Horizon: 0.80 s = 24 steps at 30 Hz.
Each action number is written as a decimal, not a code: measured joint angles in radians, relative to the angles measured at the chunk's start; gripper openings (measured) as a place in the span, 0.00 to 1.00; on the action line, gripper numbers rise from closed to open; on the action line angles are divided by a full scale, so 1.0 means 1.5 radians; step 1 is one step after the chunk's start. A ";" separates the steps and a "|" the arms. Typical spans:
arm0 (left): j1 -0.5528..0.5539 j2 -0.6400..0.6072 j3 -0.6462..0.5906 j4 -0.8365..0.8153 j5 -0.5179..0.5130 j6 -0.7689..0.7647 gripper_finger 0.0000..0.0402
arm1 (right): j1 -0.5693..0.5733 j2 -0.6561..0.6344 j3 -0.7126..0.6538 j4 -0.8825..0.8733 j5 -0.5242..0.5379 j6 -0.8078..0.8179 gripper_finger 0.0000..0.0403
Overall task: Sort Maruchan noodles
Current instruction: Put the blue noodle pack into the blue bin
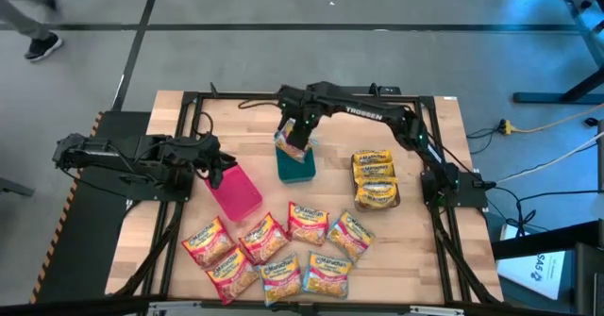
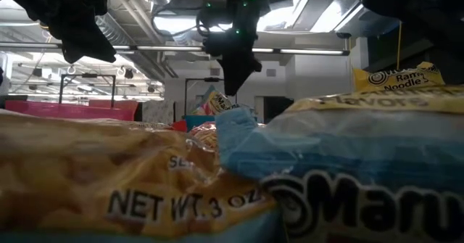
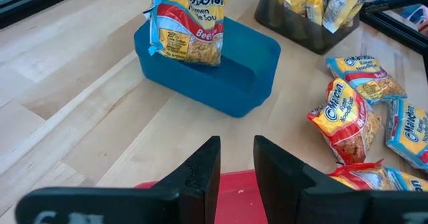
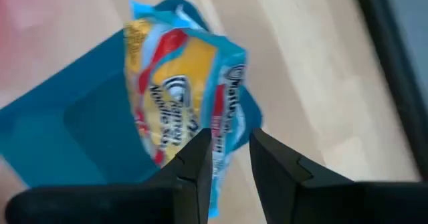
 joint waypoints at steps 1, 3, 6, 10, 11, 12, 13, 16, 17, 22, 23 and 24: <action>0.000 0.000 0.000 0.000 0.000 0.002 0.21 | -0.003 0.000 0.000 0.000 -0.014 -0.006 0.25; 0.000 0.000 0.000 -0.001 0.000 0.003 0.21 | -0.008 0.000 0.000 0.001 -0.040 -0.021 0.25; 0.000 0.000 0.000 -0.005 0.000 0.004 0.21 | -0.008 0.000 0.000 0.003 -0.059 -0.040 0.25; 0.000 0.000 0.000 -0.013 -0.004 0.003 0.21 | -0.007 0.005 0.001 0.023 -0.042 -0.064 0.25; 0.000 0.000 0.000 -0.013 -0.005 0.003 0.21 | -0.008 0.008 0.001 0.026 -0.048 -0.068 0.25; 0.000 0.000 0.000 -0.013 -0.005 0.003 0.21 | -0.008 0.011 0.001 0.025 -0.057 -0.071 0.25; 0.000 0.000 0.000 -0.013 -0.006 0.003 0.21 | -0.007 0.016 0.001 0.029 -0.064 -0.074 0.25; 0.000 0.000 0.000 -0.013 -0.006 0.000 0.21 | -0.007 0.026 0.000 0.026 -0.052 -0.080 0.25; 0.000 0.000 0.000 -0.013 -0.007 -0.001 0.21 | -0.007 0.030 0.000 0.030 -0.043 -0.080 0.25; 0.000 0.000 0.000 -0.013 -0.008 -0.001 0.21 | -0.007 0.033 0.000 0.029 -0.048 -0.080 0.25; 0.000 0.000 0.000 -0.013 -0.008 -0.001 0.21 | -0.007 0.033 0.000 0.028 -0.048 -0.080 0.24; 0.000 0.000 0.000 -0.013 -0.009 -0.001 0.21 | -0.007 0.033 0.000 0.025 -0.048 -0.080 0.23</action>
